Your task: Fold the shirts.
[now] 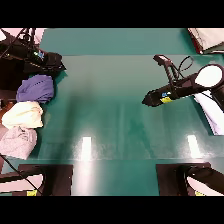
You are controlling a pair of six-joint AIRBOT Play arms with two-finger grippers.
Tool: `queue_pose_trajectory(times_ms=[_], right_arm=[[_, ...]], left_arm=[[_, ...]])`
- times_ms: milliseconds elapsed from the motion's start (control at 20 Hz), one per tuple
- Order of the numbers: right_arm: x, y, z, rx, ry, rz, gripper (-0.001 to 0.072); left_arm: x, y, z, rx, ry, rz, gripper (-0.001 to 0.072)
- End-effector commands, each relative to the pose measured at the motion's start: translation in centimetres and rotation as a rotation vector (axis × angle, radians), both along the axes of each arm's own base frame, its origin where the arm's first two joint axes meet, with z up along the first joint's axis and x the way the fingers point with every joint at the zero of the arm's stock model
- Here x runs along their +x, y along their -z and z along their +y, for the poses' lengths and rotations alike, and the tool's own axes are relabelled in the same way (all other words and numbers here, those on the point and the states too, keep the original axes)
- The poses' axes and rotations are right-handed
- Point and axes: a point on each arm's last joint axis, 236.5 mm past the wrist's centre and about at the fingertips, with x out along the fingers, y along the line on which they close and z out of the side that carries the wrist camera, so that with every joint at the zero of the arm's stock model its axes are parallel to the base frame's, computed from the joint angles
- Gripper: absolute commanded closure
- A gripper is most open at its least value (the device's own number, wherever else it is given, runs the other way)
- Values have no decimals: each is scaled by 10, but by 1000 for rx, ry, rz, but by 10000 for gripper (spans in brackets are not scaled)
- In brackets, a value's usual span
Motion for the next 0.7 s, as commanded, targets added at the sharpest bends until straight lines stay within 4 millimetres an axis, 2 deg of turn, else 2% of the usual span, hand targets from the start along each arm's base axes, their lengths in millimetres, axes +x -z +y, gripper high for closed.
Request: queue_pose_trajectory(times_ms=[0,500,650], right_arm=[[0,-1,0,1,0,-1,687],[0,-1,0,1,0,-1,687],[0,-1,0,1,0,0,687]], left_arm=[[0,0,0,0,0,-1,678],[0,0,0,0,-1,-1,678],[17,-10,0,-21,-33,-73,677]])
